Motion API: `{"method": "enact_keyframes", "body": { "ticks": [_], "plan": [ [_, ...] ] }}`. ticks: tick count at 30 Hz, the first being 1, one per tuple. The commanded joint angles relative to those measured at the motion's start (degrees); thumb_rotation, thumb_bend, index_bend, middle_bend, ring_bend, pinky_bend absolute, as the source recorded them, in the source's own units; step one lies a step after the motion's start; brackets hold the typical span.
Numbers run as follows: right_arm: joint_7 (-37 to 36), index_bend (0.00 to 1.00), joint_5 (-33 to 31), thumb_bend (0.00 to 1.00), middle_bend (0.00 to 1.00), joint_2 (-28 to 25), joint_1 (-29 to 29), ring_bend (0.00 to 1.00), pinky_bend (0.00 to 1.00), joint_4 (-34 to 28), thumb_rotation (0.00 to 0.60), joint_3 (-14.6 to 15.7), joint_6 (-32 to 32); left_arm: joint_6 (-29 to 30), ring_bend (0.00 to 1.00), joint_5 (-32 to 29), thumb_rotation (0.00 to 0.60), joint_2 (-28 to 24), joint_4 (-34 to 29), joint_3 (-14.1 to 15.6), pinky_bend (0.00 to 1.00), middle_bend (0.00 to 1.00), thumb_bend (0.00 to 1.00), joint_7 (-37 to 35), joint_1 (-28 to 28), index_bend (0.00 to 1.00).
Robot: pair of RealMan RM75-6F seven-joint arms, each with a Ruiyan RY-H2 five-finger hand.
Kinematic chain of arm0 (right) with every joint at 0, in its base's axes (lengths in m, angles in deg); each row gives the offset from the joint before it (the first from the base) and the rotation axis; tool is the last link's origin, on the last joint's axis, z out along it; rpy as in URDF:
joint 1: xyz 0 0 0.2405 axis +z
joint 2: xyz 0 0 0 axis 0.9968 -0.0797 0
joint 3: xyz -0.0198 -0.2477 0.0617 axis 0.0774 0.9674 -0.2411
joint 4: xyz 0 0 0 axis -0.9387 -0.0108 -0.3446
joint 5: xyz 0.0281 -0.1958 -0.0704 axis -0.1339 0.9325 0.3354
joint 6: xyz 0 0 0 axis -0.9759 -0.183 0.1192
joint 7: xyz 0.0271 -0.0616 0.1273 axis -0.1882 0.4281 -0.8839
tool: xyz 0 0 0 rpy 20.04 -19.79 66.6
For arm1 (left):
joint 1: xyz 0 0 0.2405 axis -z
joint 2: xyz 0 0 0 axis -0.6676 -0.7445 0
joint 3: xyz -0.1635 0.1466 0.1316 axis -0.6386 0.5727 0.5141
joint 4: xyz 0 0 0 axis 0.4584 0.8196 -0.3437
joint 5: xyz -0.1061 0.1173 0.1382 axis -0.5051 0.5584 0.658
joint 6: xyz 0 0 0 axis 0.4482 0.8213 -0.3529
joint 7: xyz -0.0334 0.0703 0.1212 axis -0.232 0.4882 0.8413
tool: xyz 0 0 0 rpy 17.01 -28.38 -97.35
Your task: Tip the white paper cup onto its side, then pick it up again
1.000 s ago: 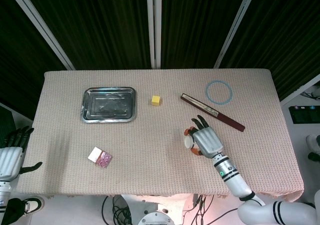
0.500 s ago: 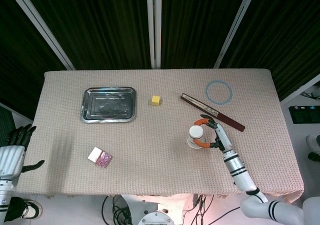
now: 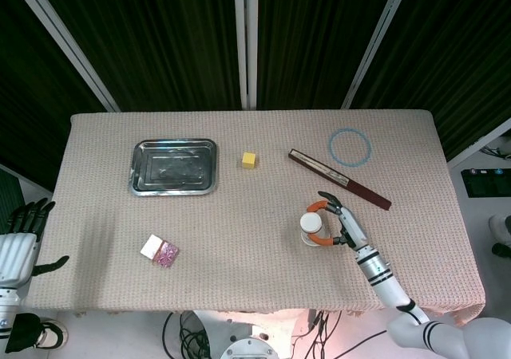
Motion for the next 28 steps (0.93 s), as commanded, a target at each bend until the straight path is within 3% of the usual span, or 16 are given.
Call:
{"method": "enact_keyframes", "body": {
  "ticks": [1, 2, 5, 10, 13, 17, 19, 23, 28],
  "plan": [
    [0.9, 0.08, 1.0, 0.02, 0.24, -1.0, -0.1, 0.00, 0.00, -0.3, 0.600, 0.9, 0.4, 0.0, 0.00, 0.0, 0.600, 0.0, 0.0, 0.0, 0.08, 0.01, 0.08, 0.0, 0.0, 0.06],
    [1.5, 0.03, 1.4, 0.01, 0.18, -1.6, -0.3, 0.00, 0.00, -0.7, 0.600, 1.2, 1.0, -0.1, 0.00, 0.0, 0.600, 0.0, 0.0, 0.0, 0.08, 0.01, 0.08, 0.0, 0.0, 0.06],
    [3.2, 0.00, 2.3, 0.00, 0.05, -3.3, -1.1, 0.00, 0.00, -2.0, 0.600, 1.8, 3.0, -0.2, 0.00, 0.1, 0.600, 0.0, -0.2, 0.0, 0.08, 0.01, 0.08, 0.3, 0.2, 0.06],
    [7.0, 0.00, 4.4, 0.00, 0.00, -7.8, -3.8, 0.00, 0.00, -5.7, 0.600, 2.3, 10.0, 0.0, 0.00, 0.3, 0.600, -0.2, -1.0, 0.0, 0.08, 0.01, 0.08, 0.9, 0.2, 0.06],
    [18.0, 0.00, 4.8, 0.00, 0.00, -13.9, -6.3, 0.00, 0.00, -9.0, 0.600, 3.0, 13.2, 0.3, 0.00, 0.2, 0.600, -0.5, -1.4, 0.0, 0.08, 0.01, 0.08, 1.1, 0.0, 0.06],
    [49.2, 0.00, -2.3, 0.00, 0.00, -23.9, -13.5, 0.00, 0.00, -21.0, 0.600, 2.2, 15.8, 1.1, 0.00, 0.4, 0.600, -0.6, -1.8, -0.3, 0.08, 0.01, 0.08, 0.8, -0.1, 0.06],
    [57.1, 0.00, -6.9, 0.00, 0.00, -27.5, -16.8, 0.00, 0.00, -27.6, 0.600, 1.6, 17.4, 1.6, 0.00, 0.7, 0.600, -0.6, -1.7, -0.5, 0.08, 0.01, 0.08, 0.8, -0.1, 0.06],
    [65.1, 0.00, -14.5, 0.00, 0.00, -31.9, -21.0, 0.00, 0.00, -35.3, 0.600, 0.2, 19.2, 2.2, 0.00, 1.1, 0.600, -0.4, -1.4, -0.6, 0.08, 0.01, 0.08, 0.6, -0.2, 0.06],
    [64.5, 0.00, -16.2, 0.00, 0.00, -33.9, -24.0, 0.00, 0.00, -37.1, 0.600, -0.4, 21.0, 1.6, 0.00, 1.0, 0.600, -0.7, -1.2, -0.5, 0.08, 0.01, 0.08, 0.4, -0.1, 0.06]
  ]
}}
